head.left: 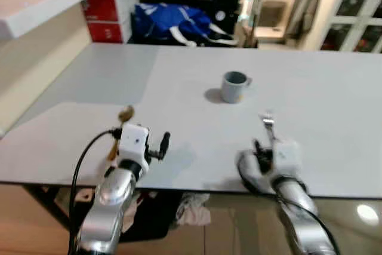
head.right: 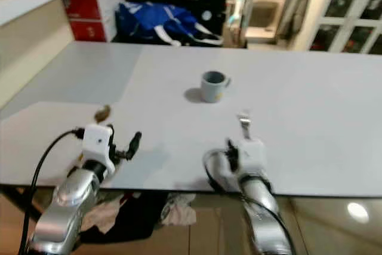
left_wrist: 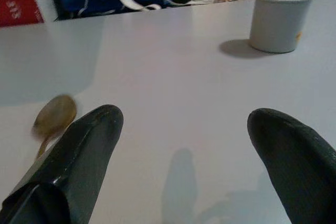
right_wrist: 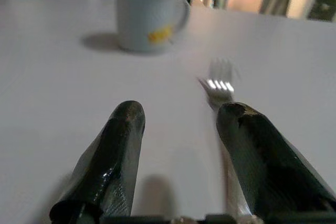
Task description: Setting the table
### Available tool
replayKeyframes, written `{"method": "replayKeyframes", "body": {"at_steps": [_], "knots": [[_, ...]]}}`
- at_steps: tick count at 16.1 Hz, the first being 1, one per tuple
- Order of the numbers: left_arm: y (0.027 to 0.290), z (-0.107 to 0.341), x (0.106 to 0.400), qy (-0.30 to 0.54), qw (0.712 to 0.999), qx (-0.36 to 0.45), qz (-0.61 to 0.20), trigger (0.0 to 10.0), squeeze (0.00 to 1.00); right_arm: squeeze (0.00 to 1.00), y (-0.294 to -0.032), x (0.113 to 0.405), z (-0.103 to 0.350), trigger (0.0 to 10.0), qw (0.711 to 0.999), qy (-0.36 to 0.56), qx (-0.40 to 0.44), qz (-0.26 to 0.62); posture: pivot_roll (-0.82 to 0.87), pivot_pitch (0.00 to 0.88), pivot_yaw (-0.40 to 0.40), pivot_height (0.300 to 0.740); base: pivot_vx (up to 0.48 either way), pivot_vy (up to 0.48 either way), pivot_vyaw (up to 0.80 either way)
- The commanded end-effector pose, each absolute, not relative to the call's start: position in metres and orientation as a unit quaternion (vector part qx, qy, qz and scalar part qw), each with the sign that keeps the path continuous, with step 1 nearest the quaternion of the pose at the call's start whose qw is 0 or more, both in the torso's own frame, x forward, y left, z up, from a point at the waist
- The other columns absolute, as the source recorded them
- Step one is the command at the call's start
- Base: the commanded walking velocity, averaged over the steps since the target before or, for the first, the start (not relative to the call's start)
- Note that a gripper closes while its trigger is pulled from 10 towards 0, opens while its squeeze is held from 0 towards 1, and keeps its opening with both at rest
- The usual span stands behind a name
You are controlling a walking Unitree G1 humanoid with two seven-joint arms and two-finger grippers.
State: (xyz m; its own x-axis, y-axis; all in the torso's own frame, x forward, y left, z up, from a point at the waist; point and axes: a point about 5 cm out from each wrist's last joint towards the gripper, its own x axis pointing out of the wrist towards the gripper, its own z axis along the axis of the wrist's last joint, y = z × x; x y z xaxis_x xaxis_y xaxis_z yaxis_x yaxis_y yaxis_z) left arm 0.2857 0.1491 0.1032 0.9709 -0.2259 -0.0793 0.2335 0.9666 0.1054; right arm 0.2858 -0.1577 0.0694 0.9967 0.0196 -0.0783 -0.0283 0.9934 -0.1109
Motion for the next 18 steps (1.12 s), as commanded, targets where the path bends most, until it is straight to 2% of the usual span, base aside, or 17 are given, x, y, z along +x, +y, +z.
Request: {"method": "replayKeyframes", "body": {"at_steps": [1, 3, 6, 7, 10, 12, 13, 16, 18], "knots": [[0.162, 0.093, 0.283, 0.053, 0.992, 0.062, -0.097, 10.0, 0.0, 0.0, -0.153, 0.291, 0.07, 10.0, 0.998, 0.045, -0.032, 0.03, -0.07, 0.0, 0.032, 0.74, 0.0, 0.0, 0.0], [0.187, 0.078, 0.268, 0.074, 0.995, 0.039, -0.054, 10.0, 0.0, 0.0, -0.149, 0.293, 0.066, 10.0, 0.995, 0.06, 0.069, 0.051, -0.06, 0.0, 0.031, 0.74, 0.0, 0.0, 0.0], [0.212, 0.076, 0.249, 0.071, 0.997, 0.017, -0.002, 10.0, 0.0, 0.0, -0.161, 0.28, 0.061, 10.0, 0.993, 0.058, 0.091, 0.048, -0.05, 0.0, 0.028, 0.74, 0.0, 0.0, 0.0], [0.216, 0.076, 0.246, 0.066, 0.998, 0.002, 0.014, 10.0, 0.0, 0.0, -0.157, 0.278, 0.059, 10.0, 0.992, 0.055, 0.096, 0.066, -0.05, 0.0, 0.028, 0.74, 0.0, 0.0, 0.0], [0.202, 0.08, 0.268, 0.045, 0.998, -0.036, 0.02, 10.0, 0.0, 0.0, -0.139, 0.29, 0.064, 10.0, 0.985, 0.038, 0.142, 0.093, -0.04, 0.0, 0.031, 0.74, 0.0, 0.0, 0.0], [0.188, 0.069, 0.272, 0.068, 0.997, -0.034, -0.021, 10.0, 0.0, 0.0, -0.13, 0.295, 0.057, 10.0, 0.986, 0.059, 0.127, 0.094, -0.08, 0.0, 0.074, 0.74, 0.0, 0.0, 0.0], [0.198, 0.062, 0.266, 0.084, 0.996, -0.027, -0.026, 10.0, 0.0, 0.0, -0.132, 0.295, 0.056, 10.0, 0.989, 0.057, 0.106, 0.083, -0.13, 0.0, 0.125, 0.74, 0.0, 0.0, 0.0], [0.197, 0.061, 0.262, 0.081, 0.996, 0.002, -0.044, 10.0, 0.0, 0.0, -0.139, 0.292, 0.053, 10.0, 0.992, 0.058, 0.091, 0.072, -0.13, 0.0, 0.119, 0.74, 0.0, 0.0, 0.0], [0.194, 0.062, 0.265, 0.078, 0.995, 0.009, -0.065, 10.0, 0.0, 0.0, -0.147, 0.296, 0.052, 10.0, 0.994, 0.055, 0.075, 0.054, -0.16, 0.0, 0.157, 0.74, 0.0, 0.0, 0.0]]}}
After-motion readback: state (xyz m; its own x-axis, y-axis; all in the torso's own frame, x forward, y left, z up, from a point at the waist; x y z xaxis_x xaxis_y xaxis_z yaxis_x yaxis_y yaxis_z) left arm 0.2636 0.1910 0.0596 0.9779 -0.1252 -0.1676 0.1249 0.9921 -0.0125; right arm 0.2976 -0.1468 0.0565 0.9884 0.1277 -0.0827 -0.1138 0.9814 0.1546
